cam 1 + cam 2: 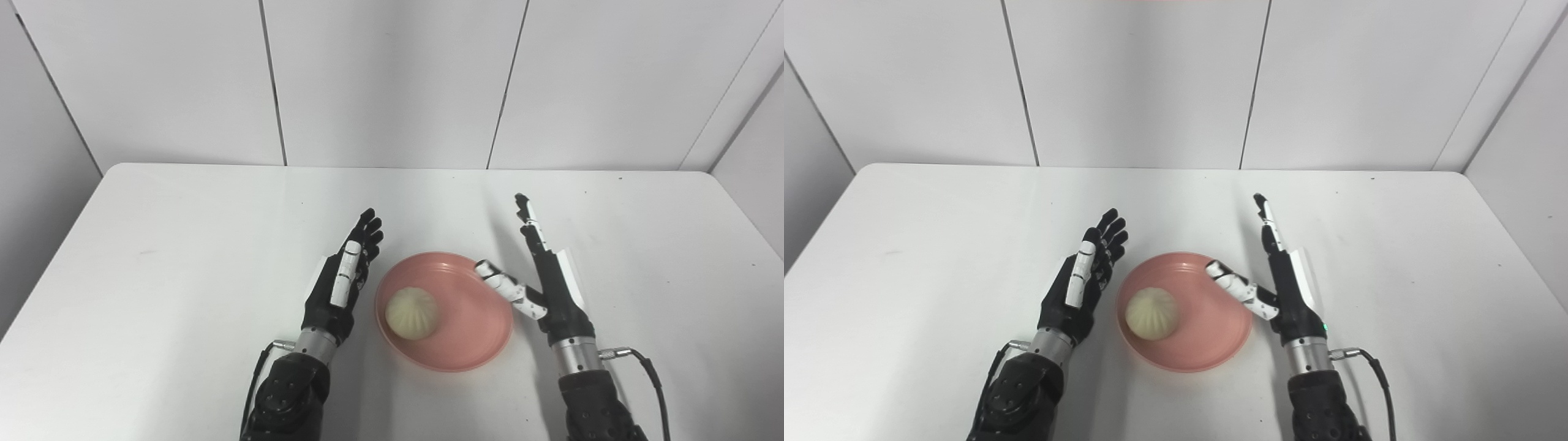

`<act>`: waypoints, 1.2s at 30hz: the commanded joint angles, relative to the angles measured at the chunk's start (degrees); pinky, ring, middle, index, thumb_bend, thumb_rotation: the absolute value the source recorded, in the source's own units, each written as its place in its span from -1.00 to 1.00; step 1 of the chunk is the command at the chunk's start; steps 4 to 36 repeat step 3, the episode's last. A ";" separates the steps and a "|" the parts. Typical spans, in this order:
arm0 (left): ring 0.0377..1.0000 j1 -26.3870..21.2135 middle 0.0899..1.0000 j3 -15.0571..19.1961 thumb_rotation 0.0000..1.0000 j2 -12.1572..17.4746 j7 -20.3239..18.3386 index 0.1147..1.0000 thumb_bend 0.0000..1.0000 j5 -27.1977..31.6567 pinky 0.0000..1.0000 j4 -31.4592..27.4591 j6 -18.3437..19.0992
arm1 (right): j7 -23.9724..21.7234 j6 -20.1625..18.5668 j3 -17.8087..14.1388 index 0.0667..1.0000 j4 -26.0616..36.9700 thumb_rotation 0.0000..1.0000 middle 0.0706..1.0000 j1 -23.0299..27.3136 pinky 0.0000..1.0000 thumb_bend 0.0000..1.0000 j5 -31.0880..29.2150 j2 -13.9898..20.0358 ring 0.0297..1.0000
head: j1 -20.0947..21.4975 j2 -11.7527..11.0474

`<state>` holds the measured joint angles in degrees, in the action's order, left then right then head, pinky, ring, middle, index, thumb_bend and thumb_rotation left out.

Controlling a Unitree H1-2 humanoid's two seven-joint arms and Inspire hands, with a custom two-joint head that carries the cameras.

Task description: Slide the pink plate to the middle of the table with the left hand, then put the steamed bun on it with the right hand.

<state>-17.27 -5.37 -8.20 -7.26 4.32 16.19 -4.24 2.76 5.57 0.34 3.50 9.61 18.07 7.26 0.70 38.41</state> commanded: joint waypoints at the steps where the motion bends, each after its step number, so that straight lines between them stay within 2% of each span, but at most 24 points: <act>1: 1.00 0.78 1.00 -0.27 1.00 0.65 0.21 0.97 0.23 -0.96 1.00 -1.06 -1.75 | -1.16 -2.05 -1.33 1.00 2.24 0.77 1.00 1.33 0.98 0.03 -4.37 -0.27 0.99 | -0.27 0.06; 3: 1.00 0.96 1.00 -0.29 0.99 0.52 0.50 0.98 0.22 -1.32 1.00 -1.47 -1.65 | -1.78 -3.67 -2.23 1.00 2.36 0.84 1.00 1.46 0.99 0.07 -7.41 -0.49 1.00 | -0.80 0.09; 36: 1.00 0.96 1.00 -0.29 0.99 0.52 0.50 0.98 0.22 -1.32 1.00 -1.47 -1.65 | -1.78 -3.67 -2.23 1.00 2.36 0.84 1.00 1.46 0.99 0.07 -7.41 -0.49 1.00 | -0.80 0.09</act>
